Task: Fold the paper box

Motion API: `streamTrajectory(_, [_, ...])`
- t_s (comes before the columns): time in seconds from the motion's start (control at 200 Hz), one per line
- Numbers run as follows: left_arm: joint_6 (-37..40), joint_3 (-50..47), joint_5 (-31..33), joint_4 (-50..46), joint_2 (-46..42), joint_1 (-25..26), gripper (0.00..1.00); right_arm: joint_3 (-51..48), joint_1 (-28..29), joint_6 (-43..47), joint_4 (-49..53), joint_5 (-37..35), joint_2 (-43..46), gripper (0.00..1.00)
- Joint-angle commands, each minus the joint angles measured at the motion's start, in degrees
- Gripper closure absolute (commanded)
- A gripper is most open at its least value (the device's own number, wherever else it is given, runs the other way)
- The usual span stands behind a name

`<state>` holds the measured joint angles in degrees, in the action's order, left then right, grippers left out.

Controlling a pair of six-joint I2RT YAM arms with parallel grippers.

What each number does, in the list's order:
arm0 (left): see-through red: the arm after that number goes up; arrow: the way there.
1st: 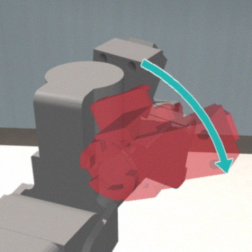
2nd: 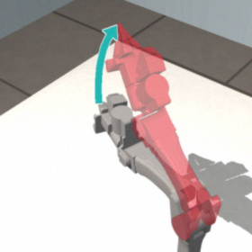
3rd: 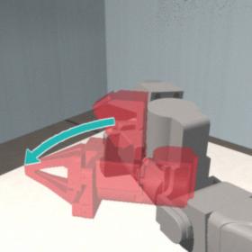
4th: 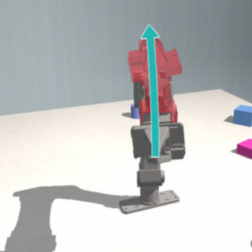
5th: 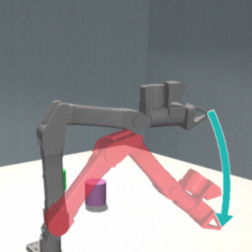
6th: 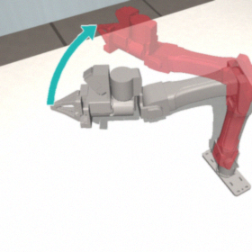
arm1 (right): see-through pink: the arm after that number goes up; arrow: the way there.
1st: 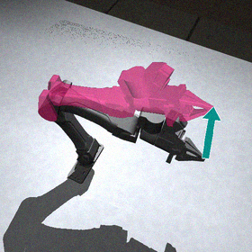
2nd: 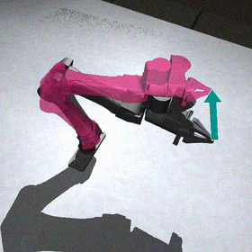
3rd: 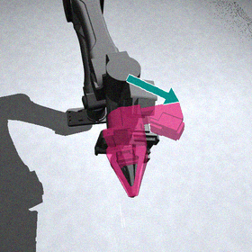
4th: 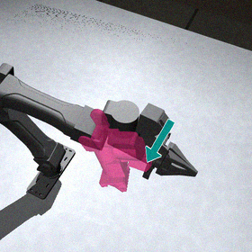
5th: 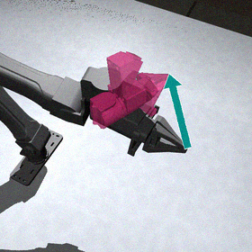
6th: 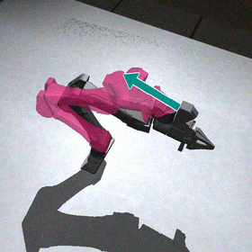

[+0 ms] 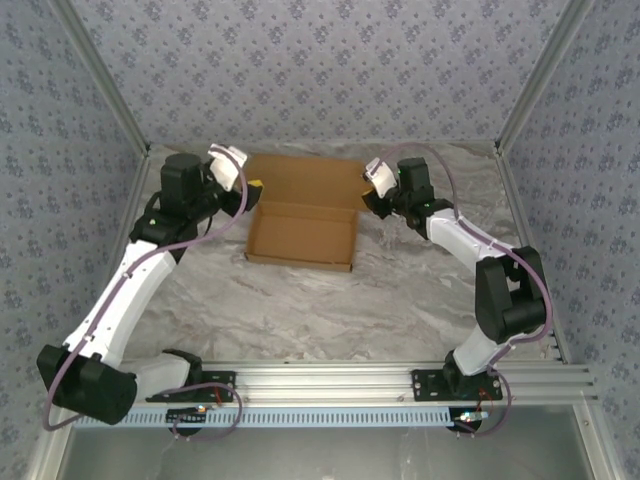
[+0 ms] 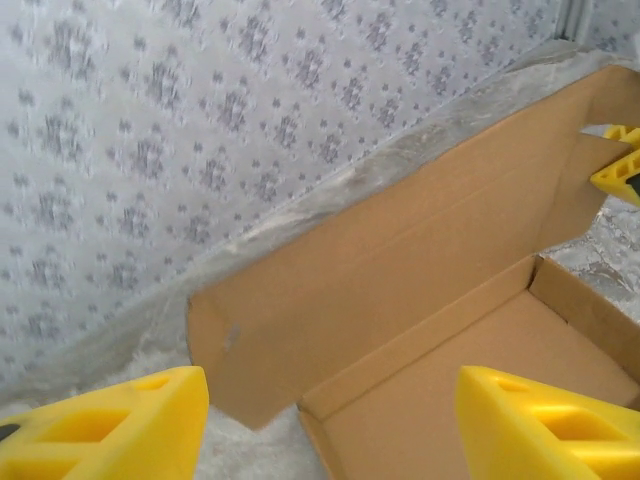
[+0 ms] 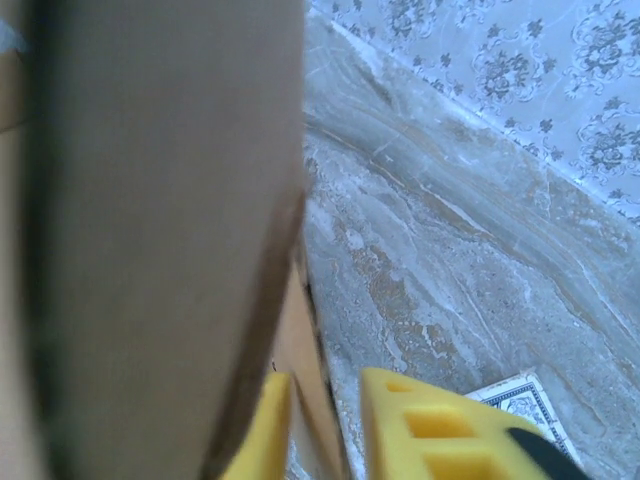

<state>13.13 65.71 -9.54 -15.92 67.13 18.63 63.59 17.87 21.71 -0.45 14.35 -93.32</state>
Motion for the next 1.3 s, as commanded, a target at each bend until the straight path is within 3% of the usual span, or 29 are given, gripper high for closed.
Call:
streamTrajectory(0.0, [-9.3,-3.9,1.4,7.6,-1.7,-0.2,0.34,1.4,-0.3,-0.2,3.5,0.7,1.8,0.65])
streamTrajectory(0.25, [-20.9,-12.1,5.0,13.7,-3.9,-0.2,0.34,-1.7,-0.8,-5.0,5.1,-1.9,8.2,0.39])
streamTrajectory(0.465, [-26.7,-16.7,5.2,17.0,-6.0,-0.2,0.34,-10.2,-7.3,-24.7,4.7,-10.8,16.4,0.21])
streamTrajectory(0.545, [-27.7,-17.3,5.8,17.3,-6.1,-0.1,0.34,-6.7,-9.6,-32.8,10.7,-16.3,12.4,0.21])
streamTrajectory(0.675, [-28.9,-17.5,6.3,17.2,-6.1,-0.1,0.34,2.0,-10.4,-39.1,17.7,-17.8,1.8,0.21])
streamTrajectory(0.835, [-29.2,-17.4,6.4,16.1,-6.5,-0.1,0.34,12.8,-9.0,-42.6,20.6,-19.8,-10.2,0.18])
streamTrajectory(0.989, [-28.7,-17.6,6.5,15.2,-7.1,-0.1,0.34,20.4,-8.0,-45.6,22.5,-20.0,-19.2,0.07])
streamTrajectory(1.294, [-27.8,-18.1,6.6,14.5,-7.3,-0.1,0.34,29.6,-5.5,-48.6,26.4,-22.5,-30.0,0.05])
